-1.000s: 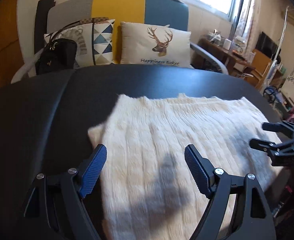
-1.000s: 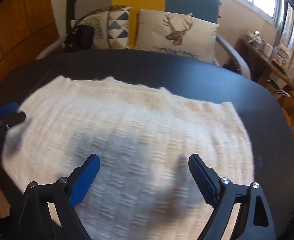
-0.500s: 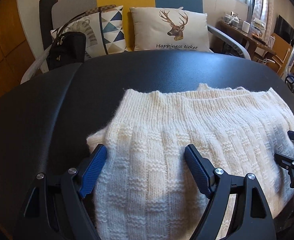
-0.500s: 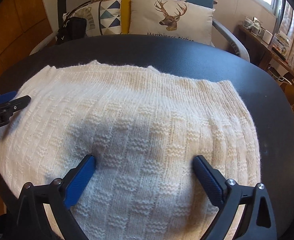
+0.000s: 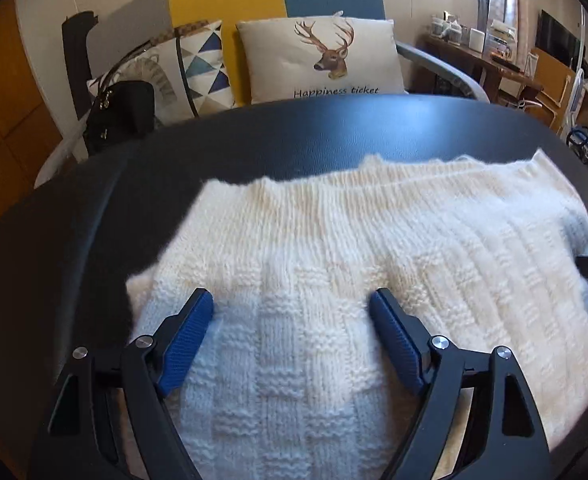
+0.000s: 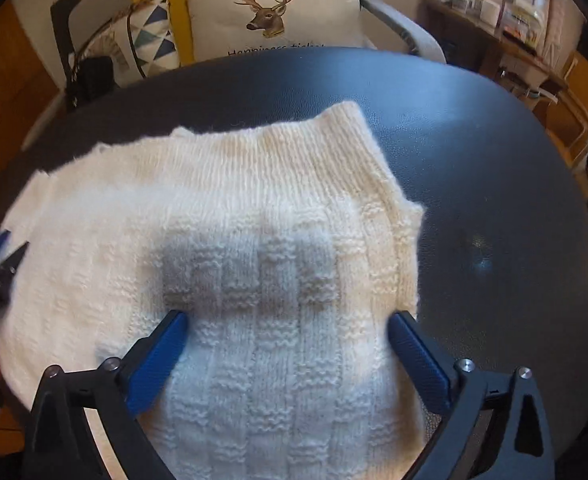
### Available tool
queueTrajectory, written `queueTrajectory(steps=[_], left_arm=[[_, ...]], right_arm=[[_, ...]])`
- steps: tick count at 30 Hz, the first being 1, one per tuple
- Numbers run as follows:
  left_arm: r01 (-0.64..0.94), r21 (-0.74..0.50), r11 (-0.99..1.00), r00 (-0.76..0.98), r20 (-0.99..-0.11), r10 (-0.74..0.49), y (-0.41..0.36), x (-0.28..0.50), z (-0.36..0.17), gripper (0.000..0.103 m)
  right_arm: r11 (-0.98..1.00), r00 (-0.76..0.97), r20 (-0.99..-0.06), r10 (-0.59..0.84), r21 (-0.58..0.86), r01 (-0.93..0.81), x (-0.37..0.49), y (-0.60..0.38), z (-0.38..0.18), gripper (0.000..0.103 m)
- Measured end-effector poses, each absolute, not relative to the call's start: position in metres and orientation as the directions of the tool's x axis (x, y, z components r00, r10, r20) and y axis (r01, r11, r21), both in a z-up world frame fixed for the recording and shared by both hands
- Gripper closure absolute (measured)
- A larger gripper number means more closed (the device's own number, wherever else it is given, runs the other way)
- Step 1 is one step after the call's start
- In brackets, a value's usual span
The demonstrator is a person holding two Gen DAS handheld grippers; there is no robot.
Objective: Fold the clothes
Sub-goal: 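Press the folded sweater flat with both open grippers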
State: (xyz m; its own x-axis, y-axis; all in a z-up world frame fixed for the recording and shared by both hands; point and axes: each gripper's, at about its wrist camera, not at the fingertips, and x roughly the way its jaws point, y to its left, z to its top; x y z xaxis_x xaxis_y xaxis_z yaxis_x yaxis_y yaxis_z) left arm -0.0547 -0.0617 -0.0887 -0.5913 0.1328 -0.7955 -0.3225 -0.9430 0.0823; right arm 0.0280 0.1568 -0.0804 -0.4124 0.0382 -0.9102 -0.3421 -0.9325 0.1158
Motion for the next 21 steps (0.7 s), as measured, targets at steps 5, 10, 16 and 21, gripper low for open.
queueTrajectory(steps=[5, 10, 16, 21], left_arm=[[-0.294, 0.026, -0.956, -0.62, -0.766, 0.169, -0.069, -0.069, -0.062, 0.019], [-0.281, 0.097, -0.955, -0.568, -0.819, 0.084, -0.062, -0.097, -0.1, 0.017], [-0.277, 0.035, -0.96, -0.58, -0.803, 0.138, -0.067, -0.107, -0.079, 0.016], [-0.261, 0.071, -0.963, -0.525, -0.847, 0.08, -0.063, -0.133, -0.103, 0.015]], right_arm=[[-0.945, -0.521, -0.853, 0.037, 0.14, -0.297, 0.015, 0.173, -0.043, 0.011], [-0.94, -0.432, -0.901, -0.046, 0.185, -0.287, -0.023, 0.188, -0.084, 0.007], [-0.939, -0.486, -0.873, -0.051, 0.208, -0.275, -0.038, 0.193, -0.068, 0.011], [-0.927, -0.437, -0.894, -0.099, 0.243, -0.286, -0.066, 0.203, -0.092, 0.011]])
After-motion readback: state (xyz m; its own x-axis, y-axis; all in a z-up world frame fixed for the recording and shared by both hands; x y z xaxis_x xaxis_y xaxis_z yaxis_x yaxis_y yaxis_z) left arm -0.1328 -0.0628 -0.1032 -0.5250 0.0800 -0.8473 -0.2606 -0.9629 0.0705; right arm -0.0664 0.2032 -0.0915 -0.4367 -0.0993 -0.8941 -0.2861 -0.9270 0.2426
